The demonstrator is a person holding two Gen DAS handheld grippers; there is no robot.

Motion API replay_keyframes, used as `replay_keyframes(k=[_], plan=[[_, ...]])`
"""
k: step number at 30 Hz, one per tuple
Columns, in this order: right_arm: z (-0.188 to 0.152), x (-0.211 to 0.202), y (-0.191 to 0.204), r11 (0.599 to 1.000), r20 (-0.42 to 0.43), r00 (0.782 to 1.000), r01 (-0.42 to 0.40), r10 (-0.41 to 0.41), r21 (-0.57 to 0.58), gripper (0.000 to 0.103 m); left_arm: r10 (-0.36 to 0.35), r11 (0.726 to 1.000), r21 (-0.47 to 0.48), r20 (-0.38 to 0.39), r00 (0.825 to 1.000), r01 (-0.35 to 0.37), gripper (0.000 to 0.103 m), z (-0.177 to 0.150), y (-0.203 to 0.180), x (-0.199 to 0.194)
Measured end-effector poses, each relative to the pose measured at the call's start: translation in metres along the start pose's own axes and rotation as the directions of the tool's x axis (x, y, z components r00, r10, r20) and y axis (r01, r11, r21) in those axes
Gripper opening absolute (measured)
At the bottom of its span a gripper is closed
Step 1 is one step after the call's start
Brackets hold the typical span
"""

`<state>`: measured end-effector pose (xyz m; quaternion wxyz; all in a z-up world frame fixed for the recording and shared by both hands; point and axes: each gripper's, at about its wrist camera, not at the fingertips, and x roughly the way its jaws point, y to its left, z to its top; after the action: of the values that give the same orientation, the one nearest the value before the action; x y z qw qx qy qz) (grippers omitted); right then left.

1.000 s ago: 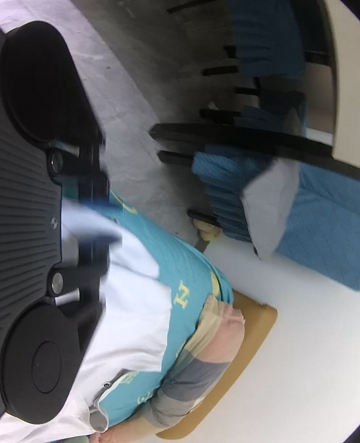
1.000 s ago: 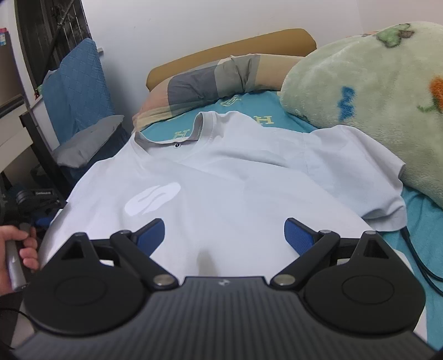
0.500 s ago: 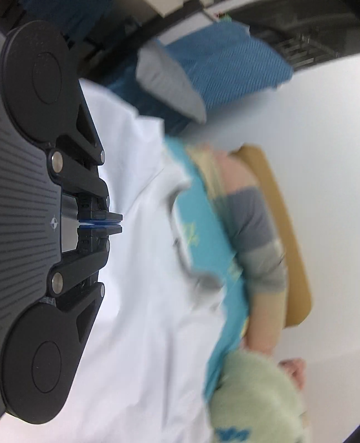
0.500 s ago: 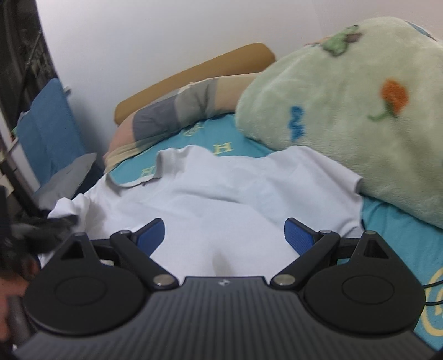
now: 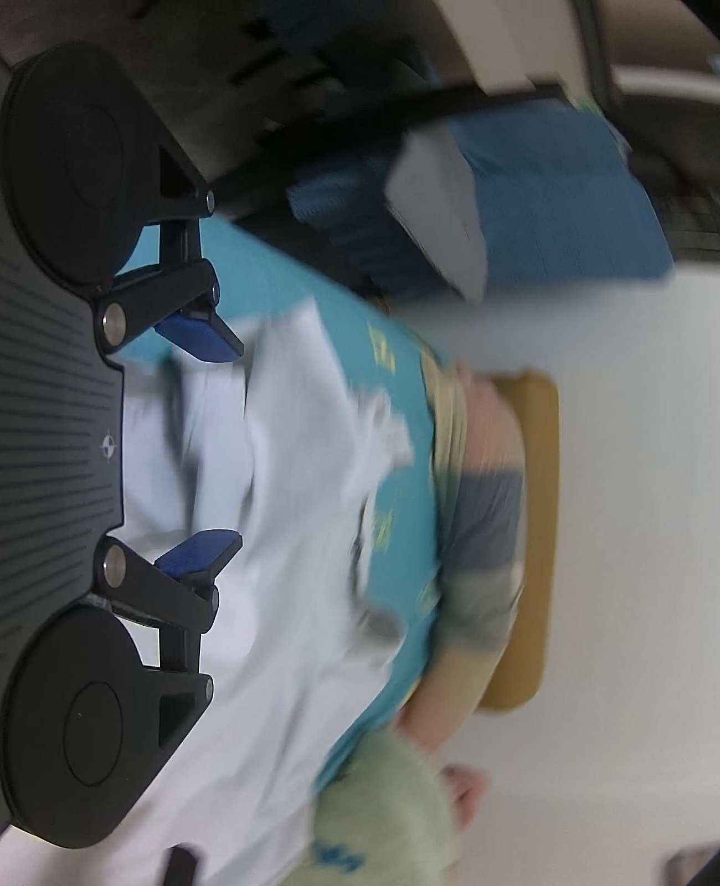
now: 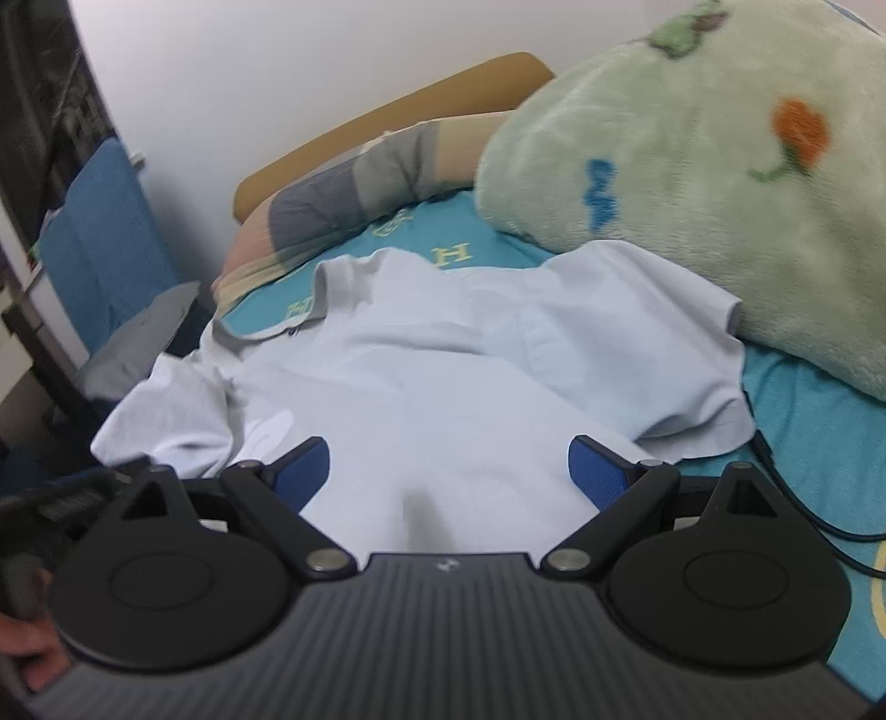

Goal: Fold clothes

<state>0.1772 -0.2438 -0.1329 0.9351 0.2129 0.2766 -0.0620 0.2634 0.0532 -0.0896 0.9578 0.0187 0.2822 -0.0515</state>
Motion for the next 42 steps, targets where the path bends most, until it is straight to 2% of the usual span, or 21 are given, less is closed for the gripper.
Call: replay_keyframes(k=[3, 7, 9, 10, 11, 12, 14, 17, 20, 22, 23, 25, 28, 29, 30, 31, 32, 33, 35, 39, 42], plan=[[-0.004, 0.003, 0.002, 1.000, -0.002, 1.000, 0.003, -0.003, -0.026, 0.095, -0.032, 0.990, -0.138, -0.026, 0.999, 0.028, 0.075, 0.004, 0.035, 0.028], [-0.012, 0.005, 0.002, 0.996, 0.011, 1.000, 0.016, -0.015, -0.088, 0.095, -0.042, 0.973, -0.228, -0.027, 0.999, 0.035, 0.071, 0.014, 0.059, 0.073], [-0.015, 0.005, 0.005, 0.994, 0.010, 1.000, 0.019, -0.018, -0.106, 0.094, -0.093, 0.952, -0.297, -0.037, 0.995, 0.078, 0.063, 0.017, 0.070, 0.090], [-0.016, 0.006, 0.007, 0.993, 0.014, 1.000, 0.019, -0.017, -0.118, 0.095, -0.120, 0.938, -0.331, -0.041, 0.992, 0.100, 0.055, 0.018, 0.076, 0.098], [-0.016, 0.006, 0.009, 0.991, 0.022, 1.000, 0.019, -0.016, -0.131, 0.095, -0.130, 0.938, -0.329, -0.052, 0.990, 0.106, 0.040, 0.019, 0.079, 0.104], [-0.016, 0.007, 0.011, 0.989, 0.028, 0.999, 0.024, -0.020, -0.145, 0.095, -0.139, 0.939, -0.325, -0.064, 0.988, 0.111, 0.032, 0.021, 0.082, 0.109], [-0.016, 0.010, 0.014, 0.986, 0.033, 0.999, 0.037, -0.032, -0.162, 0.095, -0.155, 0.940, -0.319, -0.086, 0.984, 0.121, 0.002, 0.027, 0.090, 0.117], [-0.015, 0.016, 0.015, 0.984, 0.033, 0.997, 0.068, -0.063, -0.166, 0.095, -0.156, 0.936, -0.333, -0.096, 0.983, 0.116, 0.002, 0.045, 0.115, 0.118], [-0.014, 0.020, 0.018, 0.982, 0.043, 0.996, 0.089, -0.083, -0.169, 0.095, -0.087, 0.956, -0.289, -0.100, 0.991, 0.055, 0.002, 0.075, 0.150, 0.111], [-0.013, 0.024, 0.022, 0.979, 0.050, 0.995, 0.096, -0.088, -0.180, 0.095, 0.043, 0.965, -0.252, -0.113, 0.993, -0.070, 0.002, 0.100, 0.177, 0.111], [-0.014, 0.026, 0.023, 0.977, 0.051, 0.995, 0.098, -0.090, -0.189, 0.095, 0.122, 0.960, -0.238, -0.117, 0.986, -0.147, 0.002, 0.111, 0.192, 0.112], [-0.016, 0.029, 0.027, 0.973, 0.050, 0.995, 0.098, -0.089, -0.207, 0.095, 0.303, 0.927, -0.191, -0.123, 0.945, -0.322, 0.002, 0.124, 0.219, 0.117], [-0.019, 0.031, 0.030, 0.969, 0.044, 0.995, 0.094, -0.086, -0.231, 0.095, 0.364, 0.882, -0.236, -0.213, 0.907, -0.409, 0.009, 0.118, 0.258, 0.128], [-0.019, 0.032, 0.031, 0.967, 0.042, 0.995, 0.094, -0.086, -0.236, 0.095, 0.361, 0.874, -0.258, -0.225, 0.905, -0.412, 0.015, 0.108, 0.260, 0.124], [-0.019, 0.032, 0.031, 0.966, 0.041, 0.995, 0.093, -0.086, -0.240, 0.095, 0.356, 0.866, -0.279, -0.236, 0.904, -0.414, 0.024, 0.098, 0.262, 0.120], [-0.019, 0.032, 0.031, 0.967, 0.040, 0.996, 0.091, -0.083, -0.239, 0.095, 0.351, 0.858, -0.301, -0.247, 0.903, -0.416, 0.049, 0.087, 0.264, 0.117], [-0.019, 0.031, 0.030, 0.968, 0.040, 0.996, 0.087, -0.080, -0.237, 0.095, 0.346, 0.849, -0.322, -0.257, 0.902, -0.418, 0.062, 0.077, 0.265, 0.113], [-0.018, 0.032, 0.030, 0.969, 0.038, 0.996, 0.085, -0.078, -0.234, 0.095, 0.341, 0.840, -0.343, -0.268, 0.901, -0.420, 0.062, 0.067, 0.267, 0.109], [-0.017, 0.032, 0.029, 0.970, 0.034, 0.996, 0.082, -0.077, -0.229, 0.095, 0.262, 0.858, -0.367, -0.287, 0.921, -0.358, 0.062, 0.045, 0.259, 0.094], [-0.018, 0.032, 0.033, 0.968, 0.025, 0.998, 0.069, -0.065, -0.243, 0.095, 0.130, 0.853, -0.444, -0.328, 0.936, -0.274, 0.067, 0.008, 0.228, 0.044], [-0.016, 0.029, 0.035, 0.968, 0.023, 0.999, 0.050, -0.046, -0.246, 0.095, 0.068, 0.874, -0.449, -0.266, 0.962, -0.186, 0.069, 0.001, 0.195, -0.012]])
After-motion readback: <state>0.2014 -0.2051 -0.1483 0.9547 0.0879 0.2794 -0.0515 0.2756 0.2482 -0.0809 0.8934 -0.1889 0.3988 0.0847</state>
